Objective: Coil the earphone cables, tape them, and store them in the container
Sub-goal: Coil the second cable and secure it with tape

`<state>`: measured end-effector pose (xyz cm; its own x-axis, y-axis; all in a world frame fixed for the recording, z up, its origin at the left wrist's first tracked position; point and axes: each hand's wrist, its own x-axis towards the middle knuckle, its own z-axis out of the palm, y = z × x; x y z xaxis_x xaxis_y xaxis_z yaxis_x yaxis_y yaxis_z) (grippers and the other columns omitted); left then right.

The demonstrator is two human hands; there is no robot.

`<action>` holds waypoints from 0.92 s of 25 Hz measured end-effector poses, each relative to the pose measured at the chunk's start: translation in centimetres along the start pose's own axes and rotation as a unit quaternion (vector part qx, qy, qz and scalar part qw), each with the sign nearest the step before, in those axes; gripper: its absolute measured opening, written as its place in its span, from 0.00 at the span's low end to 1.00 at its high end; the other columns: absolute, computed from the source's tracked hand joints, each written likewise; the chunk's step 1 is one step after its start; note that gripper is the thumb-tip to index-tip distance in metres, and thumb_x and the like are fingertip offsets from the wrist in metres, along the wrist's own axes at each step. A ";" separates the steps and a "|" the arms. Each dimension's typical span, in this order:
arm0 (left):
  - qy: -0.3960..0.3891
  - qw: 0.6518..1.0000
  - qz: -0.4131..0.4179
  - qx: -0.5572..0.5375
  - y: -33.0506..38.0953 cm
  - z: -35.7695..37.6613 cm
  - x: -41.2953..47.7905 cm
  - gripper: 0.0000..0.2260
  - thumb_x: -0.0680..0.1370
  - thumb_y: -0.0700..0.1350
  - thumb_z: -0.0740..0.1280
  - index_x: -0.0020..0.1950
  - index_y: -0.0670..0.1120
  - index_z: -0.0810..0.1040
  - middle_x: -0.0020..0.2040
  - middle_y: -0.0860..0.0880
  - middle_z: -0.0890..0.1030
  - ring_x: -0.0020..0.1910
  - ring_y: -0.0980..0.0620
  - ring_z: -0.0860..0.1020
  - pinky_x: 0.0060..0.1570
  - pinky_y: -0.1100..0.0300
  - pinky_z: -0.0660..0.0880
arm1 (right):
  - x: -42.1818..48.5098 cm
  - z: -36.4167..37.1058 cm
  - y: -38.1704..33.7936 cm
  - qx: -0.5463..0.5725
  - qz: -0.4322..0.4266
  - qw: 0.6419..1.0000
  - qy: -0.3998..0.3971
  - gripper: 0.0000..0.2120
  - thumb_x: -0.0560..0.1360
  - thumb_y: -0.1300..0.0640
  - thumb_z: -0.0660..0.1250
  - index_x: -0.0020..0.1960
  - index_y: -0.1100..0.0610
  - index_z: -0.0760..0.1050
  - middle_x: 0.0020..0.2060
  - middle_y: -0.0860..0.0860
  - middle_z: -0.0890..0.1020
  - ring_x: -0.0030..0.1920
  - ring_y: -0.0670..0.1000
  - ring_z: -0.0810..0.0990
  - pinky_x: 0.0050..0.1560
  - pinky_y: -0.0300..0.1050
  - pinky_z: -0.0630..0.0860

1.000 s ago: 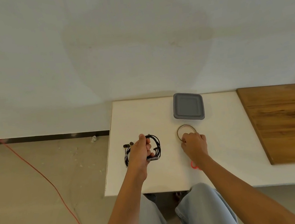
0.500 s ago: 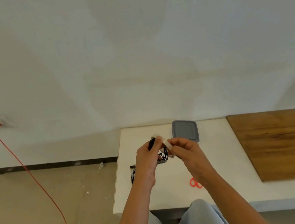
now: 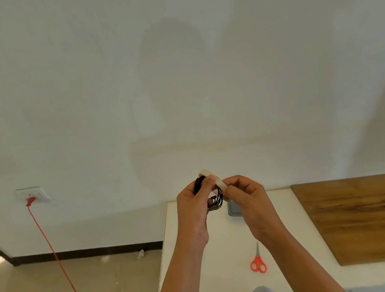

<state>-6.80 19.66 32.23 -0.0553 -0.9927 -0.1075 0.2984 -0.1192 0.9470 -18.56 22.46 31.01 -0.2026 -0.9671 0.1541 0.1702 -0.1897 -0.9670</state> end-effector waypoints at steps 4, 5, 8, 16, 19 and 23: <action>0.003 0.999 0.032 -0.019 2.3 0.5 -1.8 0.04 0.74 0.44 0.72 0.44 0.45 0.85 0.35 0.51 0.84 0.27 0.59 0.77 0.30 0.66 0.75 | -1.4 0.5 -2.3 0.001 -0.035 0.999 -0.012 0.07 0.74 0.68 0.65 0.50 0.64 0.81 0.41 0.58 0.83 0.40 0.46 0.80 0.44 0.33 0.77; 0.002 0.999 0.038 -0.018 2.6 0.6 -2.1 0.04 0.74 0.44 0.72 0.44 0.44 0.84 0.36 0.51 0.84 0.28 0.59 0.78 0.30 0.66 0.75 | -1.7 0.7 -2.7 0.000 -0.036 0.999 -0.010 0.06 0.74 0.68 0.66 0.49 0.64 0.81 0.39 0.57 0.83 0.39 0.45 0.80 0.43 0.33 0.77; -0.006 0.999 0.049 -0.001 3.0 1.1 -3.3 0.04 0.73 0.45 0.73 0.44 0.45 0.85 0.39 0.47 0.85 0.35 0.59 0.80 0.30 0.69 0.74 | -2.3 0.9 -4.1 -0.014 -0.032 0.999 0.005 0.05 0.75 0.64 0.66 0.42 0.64 0.77 0.33 0.51 0.79 0.36 0.44 0.76 0.41 0.33 0.75; -0.016 0.997 0.074 0.000 4.0 1.1 -5.8 0.04 0.72 0.46 0.73 0.45 0.48 0.85 0.42 0.47 0.86 0.41 0.56 0.81 0.33 0.69 0.74 | -3.8 1.5 -6.1 -0.039 -0.029 0.999 -0.007 0.10 0.77 0.61 0.64 0.36 0.59 0.72 0.32 0.53 0.72 0.36 0.46 0.71 0.41 0.33 0.71; -0.012 0.997 0.073 -0.007 4.1 1.1 -6.5 0.03 0.72 0.45 0.73 0.44 0.48 0.85 0.43 0.47 0.86 0.43 0.55 0.81 0.33 0.68 0.74 | -4.1 1.5 -6.2 -0.027 -0.039 0.999 -0.018 0.09 0.77 0.62 0.64 0.38 0.62 0.72 0.32 0.53 0.71 0.36 0.46 0.70 0.40 0.31 0.73; -0.017 0.997 0.074 -0.026 4.5 0.8 -7.1 0.02 0.73 0.44 0.73 0.44 0.48 0.85 0.40 0.49 0.85 0.38 0.57 0.81 0.32 0.67 0.75 | -4.7 1.5 -6.0 -0.003 -0.051 0.998 -0.034 0.11 0.75 0.58 0.68 0.42 0.66 0.74 0.32 0.51 0.74 0.36 0.44 0.72 0.40 0.31 0.73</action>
<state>-5.79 26.22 37.53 -0.0386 -0.9984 0.0423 0.3548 0.0259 0.9346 -17.15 27.83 36.38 -0.1526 -0.9519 0.2658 0.1457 -0.2877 -0.9466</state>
